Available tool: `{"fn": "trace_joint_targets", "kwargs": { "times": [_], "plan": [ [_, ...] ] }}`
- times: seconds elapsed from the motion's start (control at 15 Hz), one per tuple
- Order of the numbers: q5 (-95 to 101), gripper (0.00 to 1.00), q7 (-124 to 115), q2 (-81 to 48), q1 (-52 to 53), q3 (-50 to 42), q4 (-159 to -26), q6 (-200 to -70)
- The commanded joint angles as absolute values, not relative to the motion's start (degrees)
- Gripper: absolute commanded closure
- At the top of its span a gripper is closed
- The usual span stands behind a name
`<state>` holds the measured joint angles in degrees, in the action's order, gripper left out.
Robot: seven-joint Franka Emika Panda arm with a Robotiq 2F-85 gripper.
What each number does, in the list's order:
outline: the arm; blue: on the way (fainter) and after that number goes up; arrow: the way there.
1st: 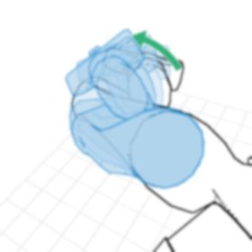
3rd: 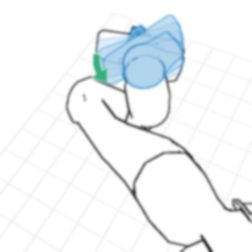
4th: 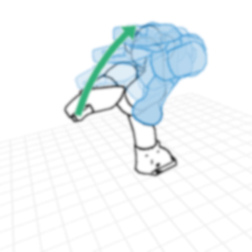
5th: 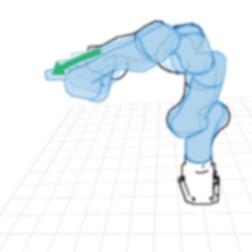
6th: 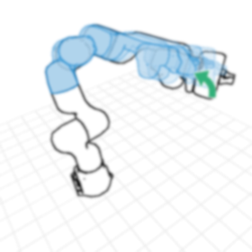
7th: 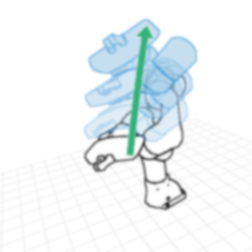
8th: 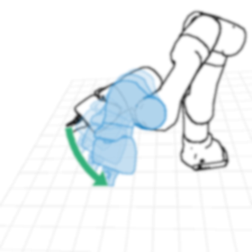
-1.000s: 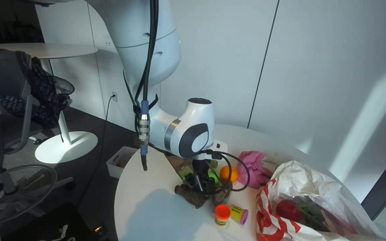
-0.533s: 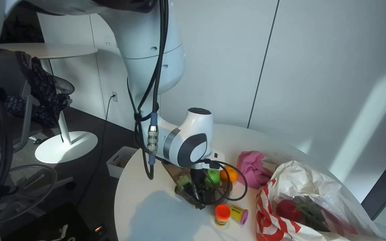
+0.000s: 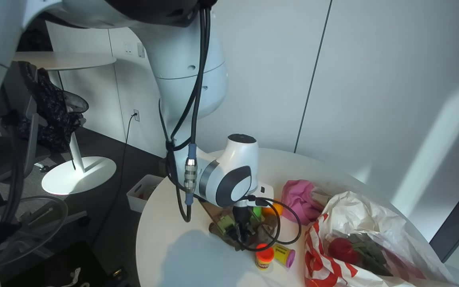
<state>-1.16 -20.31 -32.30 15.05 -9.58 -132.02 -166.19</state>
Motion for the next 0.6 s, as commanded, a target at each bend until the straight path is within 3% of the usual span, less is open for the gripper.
{"fn": "trace_joint_targets", "kwargs": {
  "times": [0.0, 0.13, 0.53],
  "plan": [
    [-1.1, 0.73, -20.2, -31.8, 14.6, -9.4, -131.9, -166.3],
    [-1.6, 0.85, -20.1, -30.2, 14.2, -8.6, -132.4, -164.6],
    [-2.3, 0.86, -23.4, -24.3, 14.3, -8.3, -133.4, -156.5]
  ]
}}
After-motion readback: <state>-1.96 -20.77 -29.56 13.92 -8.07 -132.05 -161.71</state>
